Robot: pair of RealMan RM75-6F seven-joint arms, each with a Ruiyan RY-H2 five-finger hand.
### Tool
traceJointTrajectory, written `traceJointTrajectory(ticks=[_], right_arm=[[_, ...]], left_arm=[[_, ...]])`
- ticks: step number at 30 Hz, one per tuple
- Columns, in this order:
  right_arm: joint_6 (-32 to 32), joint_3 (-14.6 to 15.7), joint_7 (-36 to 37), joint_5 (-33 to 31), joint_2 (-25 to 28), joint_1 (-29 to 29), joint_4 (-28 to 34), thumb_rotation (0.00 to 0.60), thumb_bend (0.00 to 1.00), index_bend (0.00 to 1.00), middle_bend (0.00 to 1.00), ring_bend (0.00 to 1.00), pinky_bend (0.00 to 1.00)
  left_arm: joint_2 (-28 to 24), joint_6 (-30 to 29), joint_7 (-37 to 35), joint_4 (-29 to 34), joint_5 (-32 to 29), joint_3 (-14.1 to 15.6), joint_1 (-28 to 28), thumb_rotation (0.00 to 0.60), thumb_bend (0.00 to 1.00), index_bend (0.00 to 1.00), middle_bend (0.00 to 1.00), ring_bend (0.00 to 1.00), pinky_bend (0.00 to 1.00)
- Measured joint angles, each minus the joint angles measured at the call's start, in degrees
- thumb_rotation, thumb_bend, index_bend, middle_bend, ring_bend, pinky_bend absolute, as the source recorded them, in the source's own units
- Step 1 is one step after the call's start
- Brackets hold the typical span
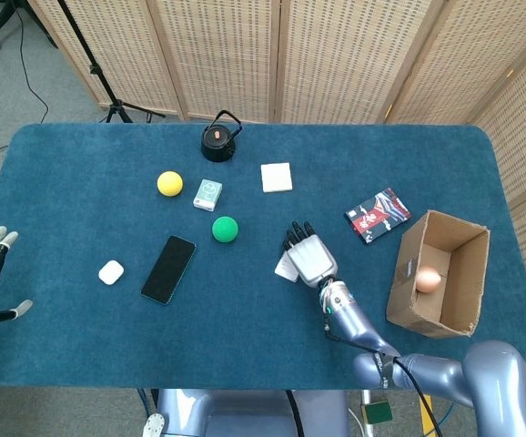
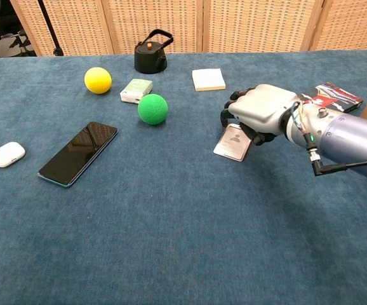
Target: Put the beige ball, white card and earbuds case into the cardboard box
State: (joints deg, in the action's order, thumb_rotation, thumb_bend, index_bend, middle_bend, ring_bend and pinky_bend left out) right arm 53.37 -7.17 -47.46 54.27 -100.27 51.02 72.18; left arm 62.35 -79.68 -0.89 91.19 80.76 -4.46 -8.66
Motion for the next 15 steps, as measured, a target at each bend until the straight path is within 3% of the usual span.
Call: traceJointTrajectory(ticks=[9,15], right_arm=[[-0.1,0.5,-0.6,-0.8,0.2,-0.3,-1.0,0.6,0.88,0.25,0.17,0.04,0.12],[0.1,1.4,-1.2,-1.2,1.8,-1.2,-0.7,0.6,0.98,0.28,0.2,0.04,0.12]], left_arm=[[0.0,-0.1,0.1,0.0,-0.1,0.0,0.0,0.6,0.0,0.0,0.0,0.0,0.0],[0.1,-0.2,0.3,0.0,0.0,0.0,0.0,0.6,0.0,0.0,0.0,0.0,0.0]])
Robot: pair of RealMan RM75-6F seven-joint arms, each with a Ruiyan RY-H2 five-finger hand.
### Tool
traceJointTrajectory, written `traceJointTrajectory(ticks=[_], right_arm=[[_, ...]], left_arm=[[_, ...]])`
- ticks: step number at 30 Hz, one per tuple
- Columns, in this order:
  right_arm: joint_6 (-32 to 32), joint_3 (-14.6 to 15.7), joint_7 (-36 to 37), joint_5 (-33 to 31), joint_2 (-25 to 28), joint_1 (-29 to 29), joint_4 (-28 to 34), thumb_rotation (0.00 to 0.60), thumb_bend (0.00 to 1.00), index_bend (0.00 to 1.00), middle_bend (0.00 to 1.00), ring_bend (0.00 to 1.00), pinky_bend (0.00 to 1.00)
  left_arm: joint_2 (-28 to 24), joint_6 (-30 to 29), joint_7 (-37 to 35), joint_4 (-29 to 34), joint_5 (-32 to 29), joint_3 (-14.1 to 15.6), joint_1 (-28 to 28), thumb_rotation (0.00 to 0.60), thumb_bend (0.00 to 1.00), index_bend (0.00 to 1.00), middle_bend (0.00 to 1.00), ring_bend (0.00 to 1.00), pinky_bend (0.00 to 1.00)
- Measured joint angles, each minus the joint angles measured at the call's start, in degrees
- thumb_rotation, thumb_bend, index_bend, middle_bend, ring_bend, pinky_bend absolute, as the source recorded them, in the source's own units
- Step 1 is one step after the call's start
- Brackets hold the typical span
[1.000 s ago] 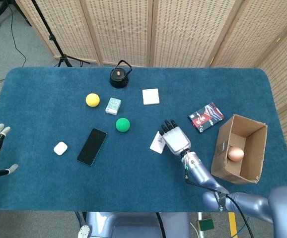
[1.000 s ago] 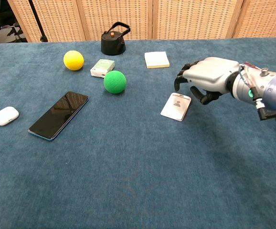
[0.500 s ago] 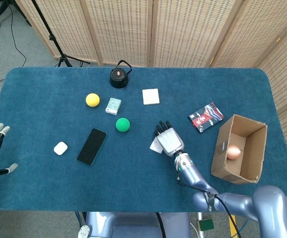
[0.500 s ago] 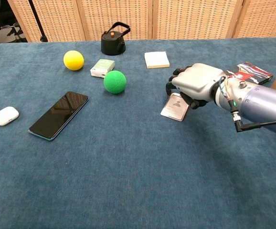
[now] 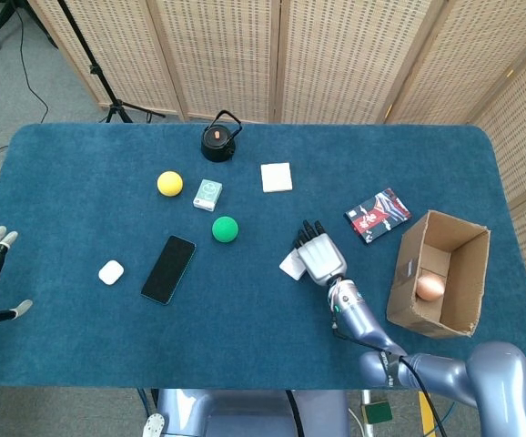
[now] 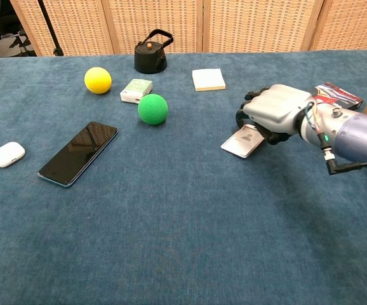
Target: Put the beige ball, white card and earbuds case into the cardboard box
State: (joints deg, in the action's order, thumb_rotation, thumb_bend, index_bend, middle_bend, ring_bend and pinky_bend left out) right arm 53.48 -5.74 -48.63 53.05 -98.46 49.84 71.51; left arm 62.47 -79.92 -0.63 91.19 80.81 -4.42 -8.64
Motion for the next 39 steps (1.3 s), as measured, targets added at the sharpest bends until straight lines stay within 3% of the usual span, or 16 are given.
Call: traceJointTrajectory(ticks=[18,19,21,22,23,24,25,31,39], right_arm=[[2.6,4.0,2.6,2.9,5.8,-5.2,2.7,0.6,1.0,0.3,0.22,0.04,0.12],[2.7,4.1,2.8,3.1,6.1,-5.4,3.0,0.6,0.94,0.3,0.21,0.04,0.12],[2.8,4.3,3.6,4.0,6.7,-5.6,4.0,0.6,0.61,0.28,0.17,0.04,0.12],[2.8,4.5,4.6,5.1,7.2,-5.7,4.5,0.6,0.33,0.25,0.13,0.04,0.12],[2.8,4.7,5.5,6.2,7.6,-5.8,4.9,0.6,0.12,0.22,0.1,0.04,0.12],[2.9,4.9,6.9,8.0,8.1,-6.0,5.3,0.6,0.04,0.2,0.08,0.04,0.12],[3.0,5.1,7.9,9.4,8.5,-6.1,5.5,0.6,0.0,0.18,0.05,0.04,0.12],[4.2,7.2,11.8,19.2,11.3,-6.7,5.9,0.6,0.0,0.15,0.02,0.02,0.12],[5.0,8.9,11.3,24.6,12.8,-7.5,4.7,0.6,0.0,0.13,0.01,0.02,0.12]], left_arm=[[1.2,0.3,2.7,0.1,0.2,0.4,-0.3,0.6,0.0,0.0,0.0,0.0,0.0],[1.3,0.4,2.8,0.1,0.2,0.5,-0.3,0.6,0.0,0.0,0.0,0.0,0.0],[1.4,0.4,3.2,0.2,0.3,0.5,-0.4,0.6,0.0,0.0,0.0,0.0,0.0],[1.4,0.3,3.3,0.2,0.3,0.5,-0.4,0.6,0.0,0.0,0.0,0.0,0.0],[1.4,0.3,3.3,0.2,0.3,0.5,-0.4,0.6,0.0,0.0,0.0,0.0,0.0],[1.4,0.2,3.4,0.2,0.3,0.5,-0.4,0.6,0.0,0.0,0.0,0.0,0.0],[1.4,0.2,3.3,0.2,0.3,0.6,-0.4,0.6,0.0,0.0,0.0,0.0,0.0],[1.3,0.2,3.0,0.1,0.3,0.5,-0.4,0.6,0.0,0.0,0.0,0.0,0.0],[1.3,0.1,3.0,0.0,0.3,0.5,-0.4,0.6,0.0,0.0,0.0,0.0,0.0]])
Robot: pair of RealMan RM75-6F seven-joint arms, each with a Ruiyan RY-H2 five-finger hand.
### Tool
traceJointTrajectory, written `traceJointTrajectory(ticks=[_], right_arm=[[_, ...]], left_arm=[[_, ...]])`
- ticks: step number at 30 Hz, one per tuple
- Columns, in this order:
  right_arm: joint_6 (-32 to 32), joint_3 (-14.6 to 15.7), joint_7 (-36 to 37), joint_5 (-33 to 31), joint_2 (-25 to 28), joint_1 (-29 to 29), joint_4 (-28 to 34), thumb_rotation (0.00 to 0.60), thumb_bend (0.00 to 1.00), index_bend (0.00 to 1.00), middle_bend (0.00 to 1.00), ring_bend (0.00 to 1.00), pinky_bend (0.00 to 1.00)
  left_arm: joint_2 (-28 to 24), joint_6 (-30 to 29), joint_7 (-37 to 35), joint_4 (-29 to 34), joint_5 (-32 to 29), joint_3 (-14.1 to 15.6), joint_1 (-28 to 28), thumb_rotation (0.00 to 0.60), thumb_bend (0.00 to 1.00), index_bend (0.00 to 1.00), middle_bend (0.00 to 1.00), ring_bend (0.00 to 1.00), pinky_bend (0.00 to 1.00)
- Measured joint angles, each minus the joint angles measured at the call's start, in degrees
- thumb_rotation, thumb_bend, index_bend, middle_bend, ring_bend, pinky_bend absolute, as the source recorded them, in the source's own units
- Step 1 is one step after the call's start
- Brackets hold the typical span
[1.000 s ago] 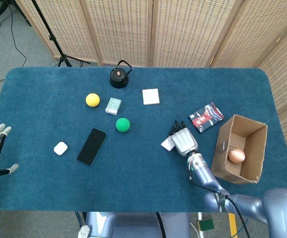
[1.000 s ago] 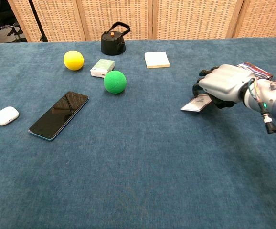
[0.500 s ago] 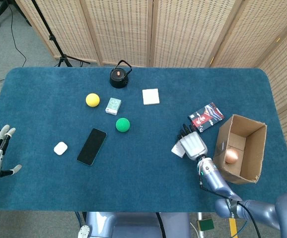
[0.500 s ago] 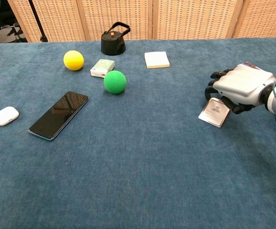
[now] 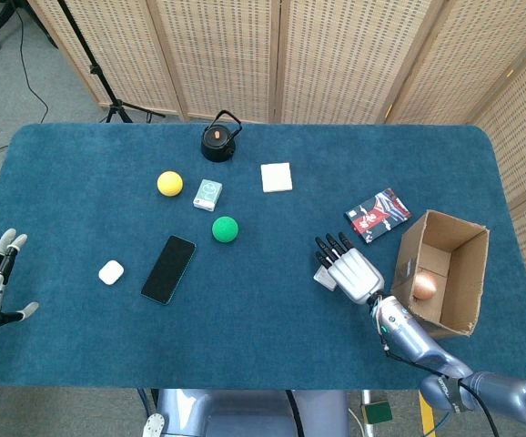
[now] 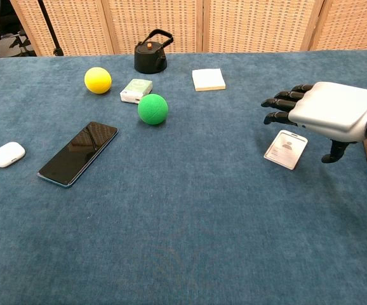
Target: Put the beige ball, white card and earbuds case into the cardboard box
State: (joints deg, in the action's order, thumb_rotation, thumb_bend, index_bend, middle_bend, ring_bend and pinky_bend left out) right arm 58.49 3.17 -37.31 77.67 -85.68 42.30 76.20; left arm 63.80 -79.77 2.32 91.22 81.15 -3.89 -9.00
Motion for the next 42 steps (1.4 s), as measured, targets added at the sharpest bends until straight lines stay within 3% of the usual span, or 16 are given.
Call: traceJointTrajectory(ticks=[16,27,31,35,42], right_arm=[[-8.7,-2.9,-4.1,-3.9,-0.1,3.3,1.0,0.6,0.0,0.13,0.05,0.02,0.12],[-10.7,-3.3,-1.5,-4.1,-1.9,3.8,-1.5,0.6,0.0,0.23,0.15,0.04,0.12],[-10.9,-3.4,0.3,-3.6,-2.5,3.8,-2.8,0.6,0.0,0.31,0.22,0.1,0.13],[-10.7,-3.4,2.9,-2.6,-3.1,3.6,-3.7,0.6,0.0,0.44,0.38,0.25,0.2],[-8.9,-3.0,11.5,1.7,-4.5,2.8,-6.7,0.6,0.05,0.5,0.48,0.34,0.24]], left_arm=[[0.1,0.5,0.5,-0.2,-0.8,-0.2,-0.2,0.6,0.0,0.0,0.0,0.0,0.0],[-0.1,0.4,0.0,-0.1,-1.0,-0.3,-0.2,0.6,0.0,0.0,0.0,0.0,0.0],[-0.2,0.6,-0.2,-0.1,-1.0,-0.3,-0.2,0.6,0.0,0.0,0.0,0.0,0.0],[-0.2,0.6,-0.4,-0.2,-1.0,-0.3,-0.2,0.6,0.0,0.0,0.0,0.0,0.0],[-0.2,0.7,-0.3,-0.2,-1.0,-0.2,-0.2,0.6,0.0,0.0,0.0,0.0,0.0]])
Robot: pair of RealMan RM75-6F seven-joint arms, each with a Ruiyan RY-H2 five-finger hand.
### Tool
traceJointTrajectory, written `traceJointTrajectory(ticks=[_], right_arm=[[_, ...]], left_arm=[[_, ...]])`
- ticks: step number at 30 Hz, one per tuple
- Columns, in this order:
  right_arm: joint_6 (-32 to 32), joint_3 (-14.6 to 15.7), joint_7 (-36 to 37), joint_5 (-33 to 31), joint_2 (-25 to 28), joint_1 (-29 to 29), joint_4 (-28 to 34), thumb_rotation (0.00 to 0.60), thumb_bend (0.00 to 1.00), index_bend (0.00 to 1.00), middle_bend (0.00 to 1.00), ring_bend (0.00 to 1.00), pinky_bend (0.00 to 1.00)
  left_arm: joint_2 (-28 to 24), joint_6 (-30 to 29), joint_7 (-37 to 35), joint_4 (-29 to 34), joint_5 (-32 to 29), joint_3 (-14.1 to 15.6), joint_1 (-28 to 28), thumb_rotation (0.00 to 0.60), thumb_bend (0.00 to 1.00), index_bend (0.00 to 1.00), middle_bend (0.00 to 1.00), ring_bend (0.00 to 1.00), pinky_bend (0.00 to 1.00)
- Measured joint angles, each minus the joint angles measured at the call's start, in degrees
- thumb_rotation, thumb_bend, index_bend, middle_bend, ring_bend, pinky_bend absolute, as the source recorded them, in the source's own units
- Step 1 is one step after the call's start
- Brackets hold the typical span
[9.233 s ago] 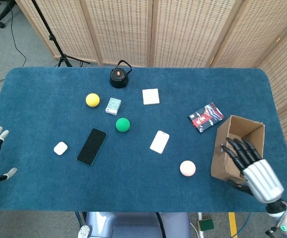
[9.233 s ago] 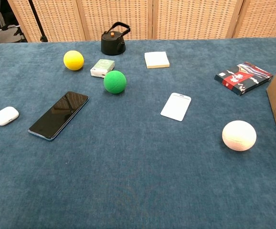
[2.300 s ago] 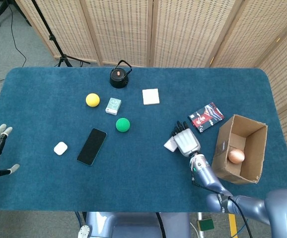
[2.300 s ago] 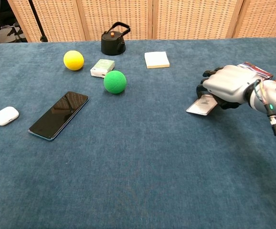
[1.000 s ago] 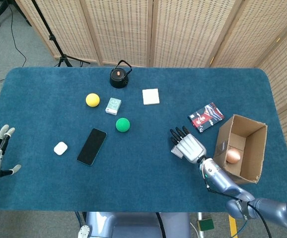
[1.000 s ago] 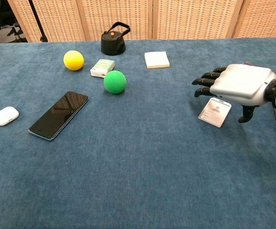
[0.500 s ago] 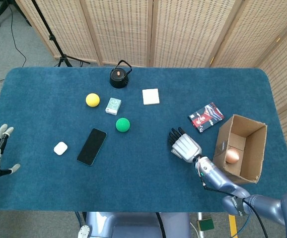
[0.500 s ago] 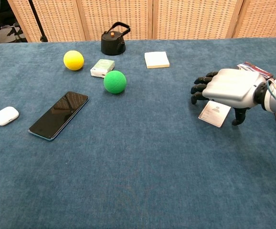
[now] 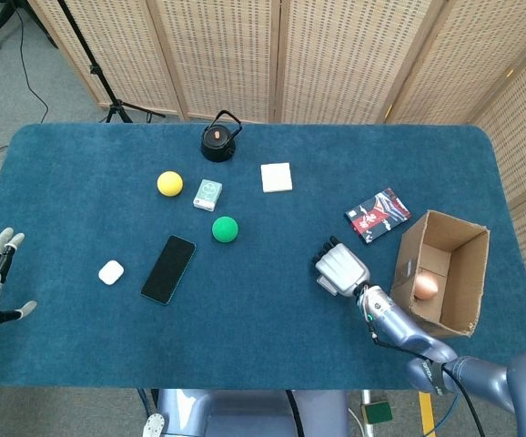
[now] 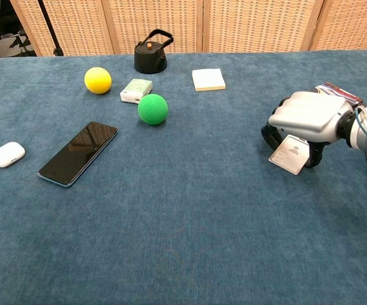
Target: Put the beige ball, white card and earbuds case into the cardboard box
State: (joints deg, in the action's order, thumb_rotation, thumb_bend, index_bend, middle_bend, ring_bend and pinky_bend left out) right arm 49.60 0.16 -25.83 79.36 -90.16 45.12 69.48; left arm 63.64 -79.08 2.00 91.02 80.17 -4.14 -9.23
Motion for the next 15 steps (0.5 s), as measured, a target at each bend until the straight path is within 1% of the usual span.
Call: traceJointTrajectory(ticks=[4,7,11,15], right_arm=[[1.7,0.4,4.6,3.4,-0.7,-0.4,-2.2,0.6,0.08,0.5,0.48,0.34,0.24],[2.9,0.4,6.1,4.7,-0.7,-0.6,-2.4,0.6,0.1,0.5,0.48,0.34,0.24],[4.5,0.0,7.3,6.1,0.1,-0.6,-0.4,0.6,0.13,0.5,0.48,0.34,0.24],[5.9,-0.9,7.5,6.9,1.5,-0.6,2.8,0.6,0.13,0.5,0.48,0.34,0.24]], left_arm=[[0.0,0.0,0.2,0.0,0.0,0.0,0.0,0.6,0.0,0.0,0.0,0.0,0.0],[0.1,0.0,0.2,0.1,0.0,0.0,0.0,0.6,0.0,0.0,0.0,0.0,0.0],[0.0,-0.1,0.2,0.3,0.1,0.0,0.0,0.6,0.0,0.0,0.0,0.0,0.0],[-0.2,-0.3,-0.2,0.3,0.3,0.1,0.1,0.6,0.0,0.0,0.0,0.0,0.0]])
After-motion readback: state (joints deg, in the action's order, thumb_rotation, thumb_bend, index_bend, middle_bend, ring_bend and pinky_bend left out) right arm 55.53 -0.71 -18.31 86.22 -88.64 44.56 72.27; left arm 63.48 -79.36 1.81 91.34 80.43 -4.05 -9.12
